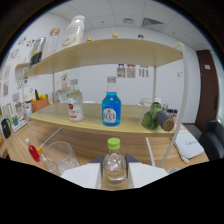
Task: Make me a cup of Vodka Sunrise.
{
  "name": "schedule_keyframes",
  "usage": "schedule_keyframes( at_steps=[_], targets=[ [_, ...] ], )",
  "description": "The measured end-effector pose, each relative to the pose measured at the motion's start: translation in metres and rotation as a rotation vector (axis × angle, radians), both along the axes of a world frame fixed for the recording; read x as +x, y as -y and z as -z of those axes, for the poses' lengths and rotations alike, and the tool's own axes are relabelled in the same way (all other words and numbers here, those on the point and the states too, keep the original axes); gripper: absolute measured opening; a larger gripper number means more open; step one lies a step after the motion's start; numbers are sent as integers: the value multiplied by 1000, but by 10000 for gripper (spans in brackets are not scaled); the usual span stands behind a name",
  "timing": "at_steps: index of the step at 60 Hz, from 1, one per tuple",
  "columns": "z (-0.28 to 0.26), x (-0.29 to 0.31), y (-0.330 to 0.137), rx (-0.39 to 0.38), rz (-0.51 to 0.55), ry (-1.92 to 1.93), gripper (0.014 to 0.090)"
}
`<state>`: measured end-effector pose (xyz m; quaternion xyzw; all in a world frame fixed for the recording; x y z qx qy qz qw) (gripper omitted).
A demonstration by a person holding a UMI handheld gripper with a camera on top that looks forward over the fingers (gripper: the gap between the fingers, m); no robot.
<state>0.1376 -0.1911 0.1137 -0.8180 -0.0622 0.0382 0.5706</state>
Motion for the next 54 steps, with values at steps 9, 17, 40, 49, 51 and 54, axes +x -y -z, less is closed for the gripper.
schedule_keyframes(
  at_steps=[9, 17, 40, 49, 51, 54],
  targets=[
    [36, 4, -5, -59, 13, -27, 345],
    [58, 6, -5, -95, 23, -38, 347],
    [77, 15, 3, -130, 95, -54, 360],
    [78, 16, 7, -138, 102, -42, 377],
    [79, 18, 9, -143, 108, -36, 427],
    [78, 18, 12, -152, 117, -34, 500]
  ],
)
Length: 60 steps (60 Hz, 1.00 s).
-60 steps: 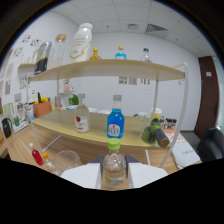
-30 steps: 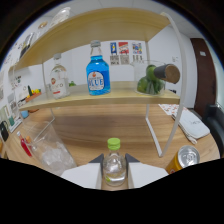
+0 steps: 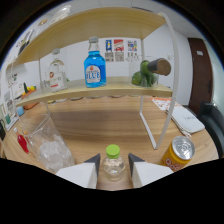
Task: Make me a cup of Vodka Sunrise.
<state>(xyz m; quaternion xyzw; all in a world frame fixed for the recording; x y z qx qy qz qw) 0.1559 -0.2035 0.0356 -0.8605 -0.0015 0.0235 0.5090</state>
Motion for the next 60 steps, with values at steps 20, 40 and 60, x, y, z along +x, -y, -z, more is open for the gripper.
schedule_keyframes(
  at_steps=[20, 40, 60],
  targets=[
    [-75, -16, 44, -4, 65, 18, 853],
    [-101, -84, 116, -111, 41, 70, 862],
    [-107, -110, 140, -115, 38, 115, 863]
  ],
)
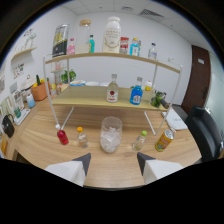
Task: Make me a cup of Vodka Sunrise.
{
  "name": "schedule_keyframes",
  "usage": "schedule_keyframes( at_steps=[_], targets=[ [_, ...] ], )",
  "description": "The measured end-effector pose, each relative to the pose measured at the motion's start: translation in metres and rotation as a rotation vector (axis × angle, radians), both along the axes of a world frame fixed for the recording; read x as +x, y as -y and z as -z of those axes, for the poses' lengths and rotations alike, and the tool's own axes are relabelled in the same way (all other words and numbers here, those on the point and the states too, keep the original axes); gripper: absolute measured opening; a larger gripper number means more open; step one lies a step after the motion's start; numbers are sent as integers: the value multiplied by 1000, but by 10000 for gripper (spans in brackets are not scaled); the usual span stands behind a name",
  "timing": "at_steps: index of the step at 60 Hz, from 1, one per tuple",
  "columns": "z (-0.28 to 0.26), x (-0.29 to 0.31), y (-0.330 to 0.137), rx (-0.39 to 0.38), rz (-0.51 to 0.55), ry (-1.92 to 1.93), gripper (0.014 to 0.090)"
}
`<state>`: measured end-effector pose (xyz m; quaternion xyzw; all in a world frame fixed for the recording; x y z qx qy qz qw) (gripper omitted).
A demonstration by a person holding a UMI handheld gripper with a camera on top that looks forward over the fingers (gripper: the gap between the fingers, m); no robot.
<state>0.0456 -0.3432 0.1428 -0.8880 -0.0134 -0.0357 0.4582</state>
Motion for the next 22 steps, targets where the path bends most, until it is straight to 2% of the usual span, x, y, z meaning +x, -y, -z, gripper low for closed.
schedule_keyframes(
  at_steps=[22],
  targets=[
    [-2, -4, 6, 1, 9, 11, 864]
  ],
)
